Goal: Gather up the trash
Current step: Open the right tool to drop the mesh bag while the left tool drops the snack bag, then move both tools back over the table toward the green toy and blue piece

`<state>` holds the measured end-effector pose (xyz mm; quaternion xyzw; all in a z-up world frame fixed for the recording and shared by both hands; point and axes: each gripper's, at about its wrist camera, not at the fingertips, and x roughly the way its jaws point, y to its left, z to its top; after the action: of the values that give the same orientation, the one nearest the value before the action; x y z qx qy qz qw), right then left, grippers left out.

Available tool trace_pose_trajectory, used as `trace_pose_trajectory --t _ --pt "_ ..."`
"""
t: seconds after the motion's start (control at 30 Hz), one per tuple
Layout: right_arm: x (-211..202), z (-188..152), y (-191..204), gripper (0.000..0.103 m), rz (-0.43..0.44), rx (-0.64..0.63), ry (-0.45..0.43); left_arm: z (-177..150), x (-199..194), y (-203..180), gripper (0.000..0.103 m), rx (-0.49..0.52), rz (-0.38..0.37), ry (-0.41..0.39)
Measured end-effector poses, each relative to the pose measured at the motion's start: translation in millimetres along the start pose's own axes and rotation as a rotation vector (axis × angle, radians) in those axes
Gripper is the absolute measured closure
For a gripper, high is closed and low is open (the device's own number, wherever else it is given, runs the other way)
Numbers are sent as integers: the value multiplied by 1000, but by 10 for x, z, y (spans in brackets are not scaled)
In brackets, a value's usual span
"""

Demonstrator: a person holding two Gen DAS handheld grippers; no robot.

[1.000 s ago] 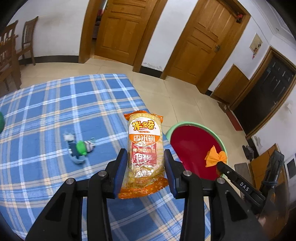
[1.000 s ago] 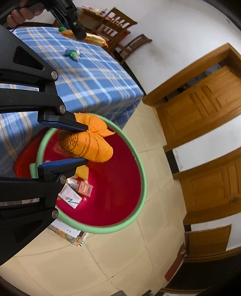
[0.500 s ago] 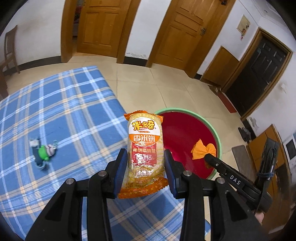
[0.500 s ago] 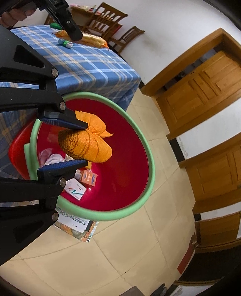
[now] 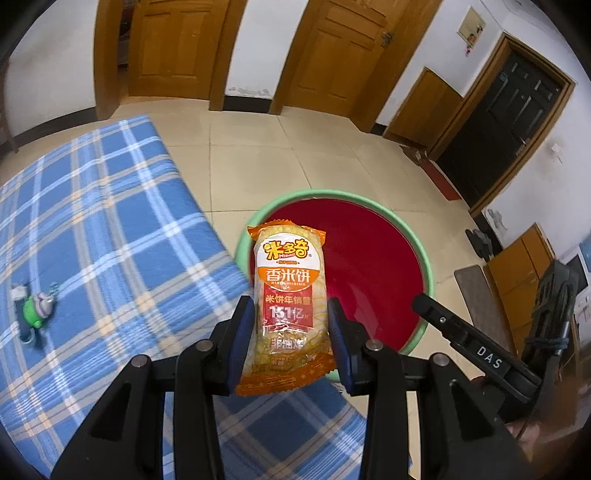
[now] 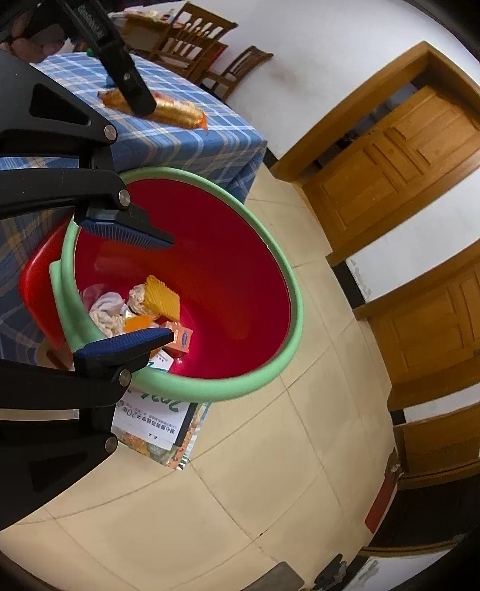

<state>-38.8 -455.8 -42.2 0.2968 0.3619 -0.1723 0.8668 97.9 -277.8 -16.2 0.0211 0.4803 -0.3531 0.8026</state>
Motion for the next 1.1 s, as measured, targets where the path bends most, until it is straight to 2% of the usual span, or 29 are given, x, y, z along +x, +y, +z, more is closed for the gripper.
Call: trace_pose_trajectory --t 0.2,0.27,0.47,0.83,1.1 --pt "-30 -3 -63 58 -4 19 -5 13 123 -156 63 28 -29 7" --pt "-40 -4 -90 58 -6 24 -6 15 121 -192 59 35 -35 7" --pt "-49 -5 -115 58 -5 32 -7 17 19 -155 55 44 -6 -17" --pt "-73 -36 23 58 16 10 -1 -21 -286 336 54 -64 58 -67" --pt "-61 -78 260 58 47 -43 15 -140 -542 744 54 -157 109 -108"
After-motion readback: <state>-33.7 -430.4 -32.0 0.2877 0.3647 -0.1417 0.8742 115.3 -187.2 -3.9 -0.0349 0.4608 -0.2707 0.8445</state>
